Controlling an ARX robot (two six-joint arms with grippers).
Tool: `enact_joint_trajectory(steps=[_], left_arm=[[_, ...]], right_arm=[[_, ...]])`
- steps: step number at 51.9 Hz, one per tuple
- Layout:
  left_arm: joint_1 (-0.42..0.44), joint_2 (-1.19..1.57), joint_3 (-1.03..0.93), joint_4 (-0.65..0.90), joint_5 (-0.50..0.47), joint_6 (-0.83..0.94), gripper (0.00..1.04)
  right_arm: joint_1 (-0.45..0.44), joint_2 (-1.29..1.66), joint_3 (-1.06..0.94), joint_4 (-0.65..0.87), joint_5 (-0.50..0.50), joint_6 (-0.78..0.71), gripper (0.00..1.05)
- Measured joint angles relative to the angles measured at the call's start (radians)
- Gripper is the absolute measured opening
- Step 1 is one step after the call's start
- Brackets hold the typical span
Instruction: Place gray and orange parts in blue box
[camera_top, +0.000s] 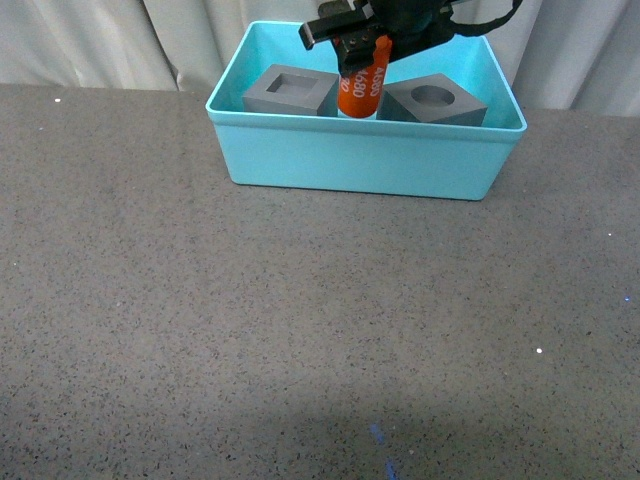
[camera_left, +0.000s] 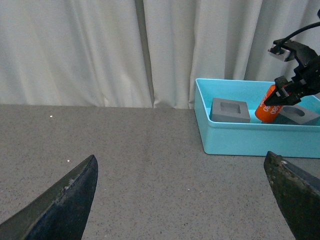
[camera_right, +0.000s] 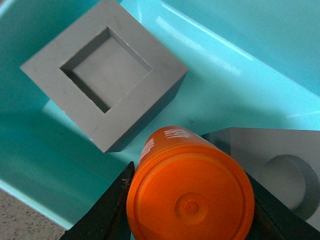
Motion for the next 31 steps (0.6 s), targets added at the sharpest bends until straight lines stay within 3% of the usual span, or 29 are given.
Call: enact_joint_trajectory(steps=[31], left_arm=[[0.000, 0.000, 0.000, 0.000, 0.000, 0.000, 0.98]], right_arm=[[-0.009, 0.153, 0.148, -0.128, 0.009, 0.035, 0.45]])
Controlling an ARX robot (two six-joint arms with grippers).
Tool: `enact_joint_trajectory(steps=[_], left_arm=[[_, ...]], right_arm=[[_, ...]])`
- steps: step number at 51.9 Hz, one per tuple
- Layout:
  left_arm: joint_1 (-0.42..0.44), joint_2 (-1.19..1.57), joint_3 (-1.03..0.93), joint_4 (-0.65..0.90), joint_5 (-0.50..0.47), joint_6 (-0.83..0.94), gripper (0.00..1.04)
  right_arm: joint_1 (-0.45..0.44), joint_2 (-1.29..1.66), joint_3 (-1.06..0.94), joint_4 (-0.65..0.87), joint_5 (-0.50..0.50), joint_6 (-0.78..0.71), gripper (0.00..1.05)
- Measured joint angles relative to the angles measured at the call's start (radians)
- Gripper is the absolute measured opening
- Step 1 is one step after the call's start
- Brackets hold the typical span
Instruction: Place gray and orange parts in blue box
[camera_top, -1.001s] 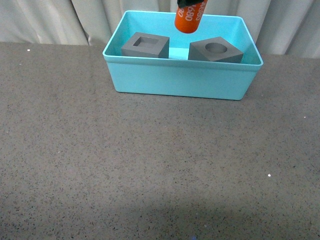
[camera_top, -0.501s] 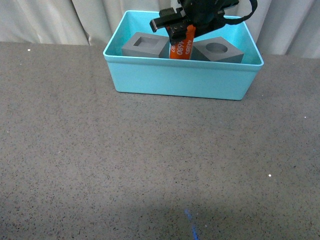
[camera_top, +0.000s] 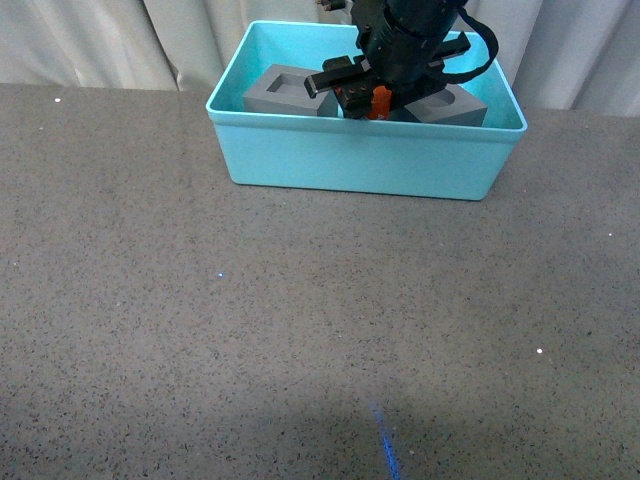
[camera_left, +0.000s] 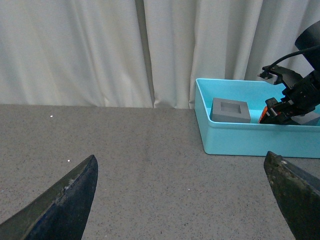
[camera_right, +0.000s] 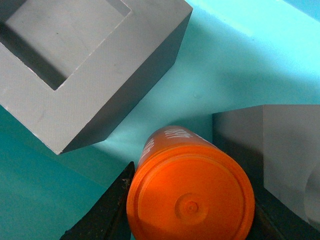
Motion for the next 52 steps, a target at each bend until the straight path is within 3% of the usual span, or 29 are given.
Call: enact_joint_trajectory(steps=[3, 19, 29, 42, 52], left_arm=[[0.000, 0.000, 0.000, 0.000, 0.000, 0.000, 0.98], [0.000, 0.000, 0.000, 0.000, 0.000, 0.000, 0.98], [0.000, 0.000, 0.000, 0.000, 0.000, 0.000, 0.98], [0.000, 0.000, 0.000, 0.000, 0.000, 0.000, 0.98], [0.000, 0.000, 0.000, 0.000, 0.000, 0.000, 0.98]], right_arm=[[-0.002, 0.000, 0.000, 0.001, 0.000, 0.003, 0.46], [-0.009, -0.116, -0.175, 0.124, -0.026, 0.035, 0.97], [-0.024, -0.357, -0.470, 0.367, -0.034, 0.091, 0.95], [-0.045, -0.776, -0.945, 0.716, 0.087, 0.087, 0.95], [-0.043, -1.073, -1.345, 1.009, 0.323, 0.043, 0.94]])
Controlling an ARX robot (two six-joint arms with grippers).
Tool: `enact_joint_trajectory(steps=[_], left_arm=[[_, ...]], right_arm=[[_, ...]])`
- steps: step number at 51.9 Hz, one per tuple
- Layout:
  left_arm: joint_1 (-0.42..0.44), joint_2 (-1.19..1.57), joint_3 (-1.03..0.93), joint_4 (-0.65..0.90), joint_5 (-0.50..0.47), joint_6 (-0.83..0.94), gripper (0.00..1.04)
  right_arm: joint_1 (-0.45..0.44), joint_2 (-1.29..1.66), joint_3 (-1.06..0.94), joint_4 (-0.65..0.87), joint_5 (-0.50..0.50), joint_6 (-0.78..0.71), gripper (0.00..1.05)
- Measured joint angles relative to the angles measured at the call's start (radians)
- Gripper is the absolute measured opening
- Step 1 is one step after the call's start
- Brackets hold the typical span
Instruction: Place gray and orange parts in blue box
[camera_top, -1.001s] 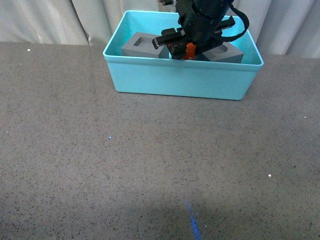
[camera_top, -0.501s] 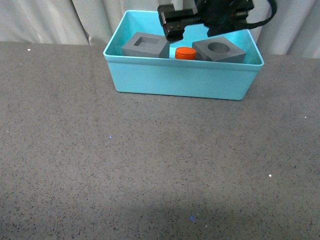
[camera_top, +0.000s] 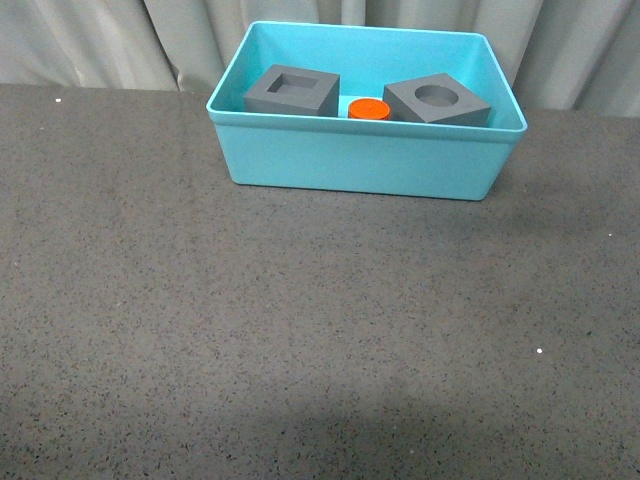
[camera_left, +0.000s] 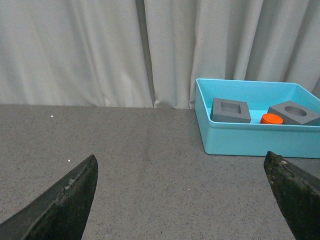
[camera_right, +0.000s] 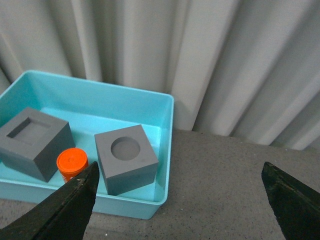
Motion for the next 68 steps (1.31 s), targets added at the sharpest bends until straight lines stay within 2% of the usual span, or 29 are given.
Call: enact_joint_trajectory(steps=[3, 5, 8, 13, 19, 25, 42, 45, 50, 68], left_arm=[[0.000, 0.000, 0.000, 0.000, 0.000, 0.000, 0.98], [0.000, 0.000, 0.000, 0.000, 0.000, 0.000, 0.98], [0.000, 0.000, 0.000, 0.000, 0.000, 0.000, 0.98], [0.000, 0.000, 0.000, 0.000, 0.000, 0.000, 0.98], [0.000, 0.000, 0.000, 0.000, 0.001, 0.000, 0.98], [0.000, 0.000, 0.000, 0.000, 0.000, 0.000, 0.98], [0.000, 0.000, 0.000, 0.000, 0.000, 0.000, 0.98], [0.000, 0.000, 0.000, 0.000, 0.000, 0.000, 0.98], [0.000, 0.000, 0.000, 0.000, 0.000, 0.000, 0.98], [0.000, 0.000, 0.000, 0.000, 0.000, 0.000, 0.98]], right_arm=[[-0.023, -0.062, -0.166, 0.268, -0.023, 0.025, 0.81], [-0.045, -0.105, -0.269, 0.394, -0.040, 0.032, 0.72], [-0.070, -0.152, -0.361, 0.476, -0.059, 0.038, 0.63], [-0.105, -0.209, -0.476, 0.539, -0.079, 0.042, 0.49], [-0.137, -0.225, -0.621, 0.660, -0.112, 0.044, 0.22], [-0.163, -0.288, -0.686, 0.631, -0.150, 0.044, 0.00], [-0.245, -0.594, -0.768, 0.417, -0.229, 0.045, 0.00], [-0.294, -0.654, -0.778, 0.367, -0.300, 0.045, 0.00], [-0.337, -0.744, -0.790, 0.291, -0.310, 0.046, 0.00], [-0.338, -0.974, -0.798, 0.084, -0.317, 0.046, 0.00]])
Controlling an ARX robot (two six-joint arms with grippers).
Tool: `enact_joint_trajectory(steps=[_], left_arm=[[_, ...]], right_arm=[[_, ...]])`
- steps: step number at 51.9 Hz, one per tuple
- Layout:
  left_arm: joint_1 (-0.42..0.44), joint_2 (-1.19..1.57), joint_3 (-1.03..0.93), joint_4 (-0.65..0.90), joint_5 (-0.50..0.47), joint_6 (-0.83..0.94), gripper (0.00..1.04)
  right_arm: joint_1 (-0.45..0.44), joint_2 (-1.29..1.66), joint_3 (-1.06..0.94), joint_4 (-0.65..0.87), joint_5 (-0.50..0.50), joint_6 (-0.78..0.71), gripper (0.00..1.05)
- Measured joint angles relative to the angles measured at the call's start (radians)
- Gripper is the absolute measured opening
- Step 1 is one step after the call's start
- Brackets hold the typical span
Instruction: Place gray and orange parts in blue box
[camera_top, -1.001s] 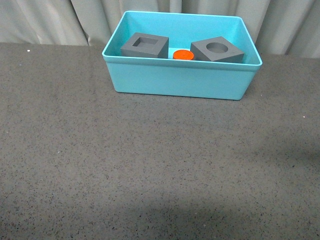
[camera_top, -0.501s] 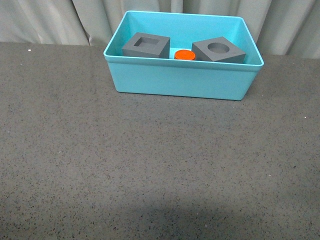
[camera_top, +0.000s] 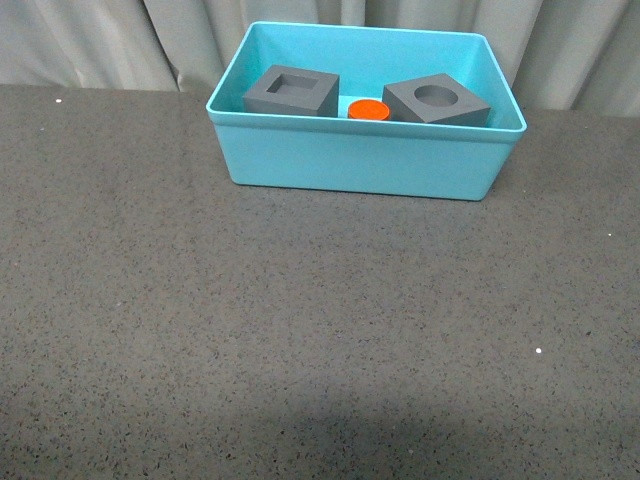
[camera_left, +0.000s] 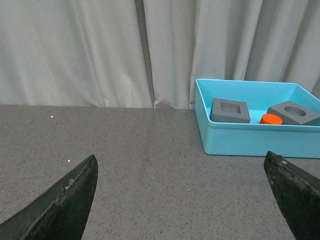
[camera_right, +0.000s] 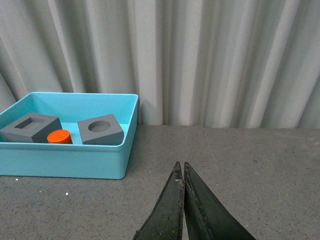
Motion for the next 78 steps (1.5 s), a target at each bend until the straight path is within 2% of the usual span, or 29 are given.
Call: enact_joint_trajectory(steps=[20, 40, 46, 54, 61, 69, 71, 78], left_arm=[[0.000, 0.000, 0.000, 0.000, 0.000, 0.000, 0.98], [0.000, 0.000, 0.000, 0.000, 0.000, 0.000, 0.98], [0.000, 0.000, 0.000, 0.000, -0.001, 0.000, 0.98], [0.000, 0.000, 0.000, 0.000, 0.000, 0.000, 0.98], [0.000, 0.000, 0.000, 0.000, 0.000, 0.000, 0.98], [0.000, 0.000, 0.000, 0.000, 0.000, 0.000, 0.98], [0.000, 0.000, 0.000, 0.000, 0.000, 0.000, 0.98], [0.000, 0.000, 0.000, 0.000, 0.000, 0.000, 0.98]], right_arm=[[0.000, -0.220, 0.000, -0.212, 0.000, 0.000, 0.00], [0.000, -0.333, 0.000, -0.324, -0.001, 0.000, 0.00], [0.000, -0.467, 0.000, -0.490, -0.003, 0.000, 0.00], [0.000, -0.501, 0.000, -0.499, -0.003, -0.001, 0.01], [0.000, -0.502, 0.000, -0.499, -0.003, 0.000, 0.29], [0.000, -0.502, 0.000, -0.499, -0.003, 0.000, 0.54], [0.000, -0.502, 0.000, -0.499, -0.003, 0.000, 0.65], [0.000, -0.502, 0.000, -0.499, -0.003, 0.000, 0.91]])
